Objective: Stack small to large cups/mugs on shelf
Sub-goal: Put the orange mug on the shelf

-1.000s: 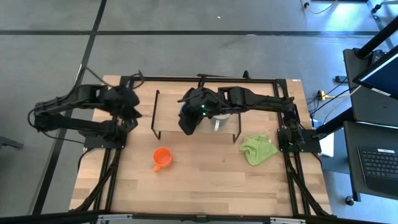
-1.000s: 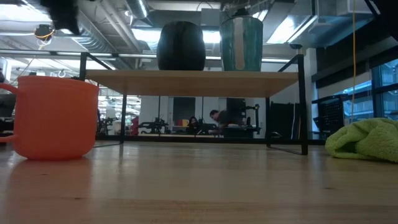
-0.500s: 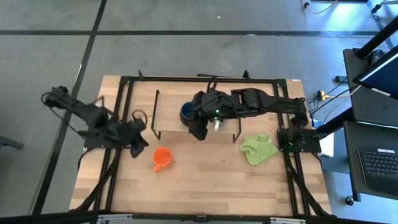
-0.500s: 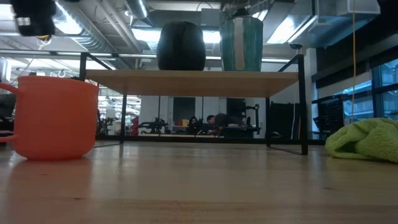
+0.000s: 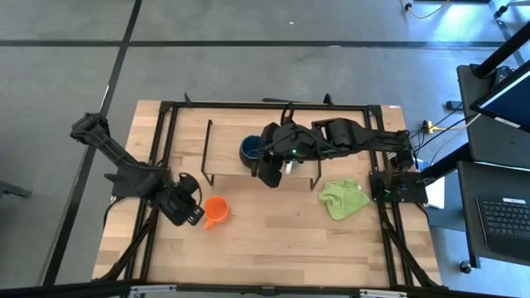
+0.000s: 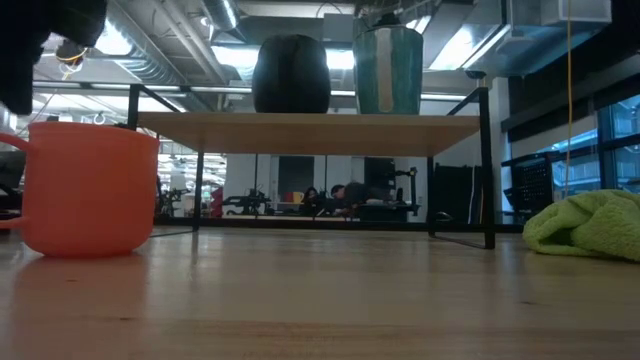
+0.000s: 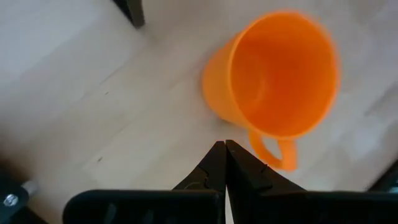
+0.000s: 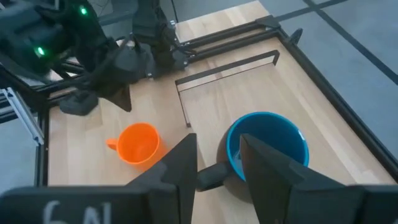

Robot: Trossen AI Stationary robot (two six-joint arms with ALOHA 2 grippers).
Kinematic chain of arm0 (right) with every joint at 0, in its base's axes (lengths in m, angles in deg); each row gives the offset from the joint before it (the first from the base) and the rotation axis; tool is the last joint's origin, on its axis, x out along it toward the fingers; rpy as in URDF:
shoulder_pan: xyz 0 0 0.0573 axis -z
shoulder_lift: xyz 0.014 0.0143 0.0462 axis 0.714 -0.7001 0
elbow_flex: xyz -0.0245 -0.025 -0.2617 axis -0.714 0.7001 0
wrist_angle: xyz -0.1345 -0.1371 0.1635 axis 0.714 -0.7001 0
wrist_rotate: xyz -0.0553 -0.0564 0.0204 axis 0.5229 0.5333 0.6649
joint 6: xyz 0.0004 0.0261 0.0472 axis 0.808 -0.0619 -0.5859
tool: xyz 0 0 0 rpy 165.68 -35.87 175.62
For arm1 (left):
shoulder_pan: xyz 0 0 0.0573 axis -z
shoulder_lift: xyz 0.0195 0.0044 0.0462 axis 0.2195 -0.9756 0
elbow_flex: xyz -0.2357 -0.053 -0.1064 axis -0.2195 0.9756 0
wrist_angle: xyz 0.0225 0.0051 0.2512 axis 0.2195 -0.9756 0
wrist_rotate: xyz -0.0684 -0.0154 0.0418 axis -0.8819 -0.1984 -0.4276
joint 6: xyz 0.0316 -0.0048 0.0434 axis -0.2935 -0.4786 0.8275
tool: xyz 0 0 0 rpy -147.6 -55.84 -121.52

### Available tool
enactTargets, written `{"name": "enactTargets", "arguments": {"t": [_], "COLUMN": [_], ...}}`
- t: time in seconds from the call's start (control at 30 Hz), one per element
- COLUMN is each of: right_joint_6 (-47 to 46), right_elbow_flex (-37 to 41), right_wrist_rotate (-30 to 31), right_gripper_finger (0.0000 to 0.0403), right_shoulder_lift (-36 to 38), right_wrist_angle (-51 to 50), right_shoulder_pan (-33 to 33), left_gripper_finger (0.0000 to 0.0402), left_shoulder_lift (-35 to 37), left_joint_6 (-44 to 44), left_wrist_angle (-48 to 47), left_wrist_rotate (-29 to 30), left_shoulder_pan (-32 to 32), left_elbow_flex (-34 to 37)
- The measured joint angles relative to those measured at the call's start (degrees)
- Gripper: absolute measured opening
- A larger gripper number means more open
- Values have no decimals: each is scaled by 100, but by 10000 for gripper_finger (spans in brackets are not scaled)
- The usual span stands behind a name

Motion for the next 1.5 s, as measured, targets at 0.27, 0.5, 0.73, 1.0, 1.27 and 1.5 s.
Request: {"name": "enactTargets", "arguments": {"t": [0.27, 0.5, 0.73, 1.0, 1.27, 1.5], "right_joint_6": [-68, -46, -15, -15, 31, 55], "right_elbow_flex": [0, 0, 0, 0, 0, 0], "right_wrist_rotate": [-47, -47, -16, -12, 5, 5], "right_gripper_finger": [124, 124, 124, 124, 124, 124], "right_shoulder_lift": [0, 0, -2, -4, -4, -4], "right_wrist_angle": [5, 3, -4, -136, -172, -245], "right_shoulder_pan": [-46, -182, -231, -256, -254, -254], "left_gripper_finger": [0, 1, 37, 94, 96, 98], "left_shoulder_lift": [-198, -151, -167, -394, -509, -668], "left_joint_6": [-544, 185, 196, 28, 26, 26], "left_wrist_angle": [114, 449, 286, 262, 555, 511], "left_wrist_rotate": [5, 29, 93, 41, 8, -3], "left_shoulder_pan": [-244, -444, -763, -927, -894, -892], "left_elbow_flex": [0, 0, -2, -4, -7, -9]}}
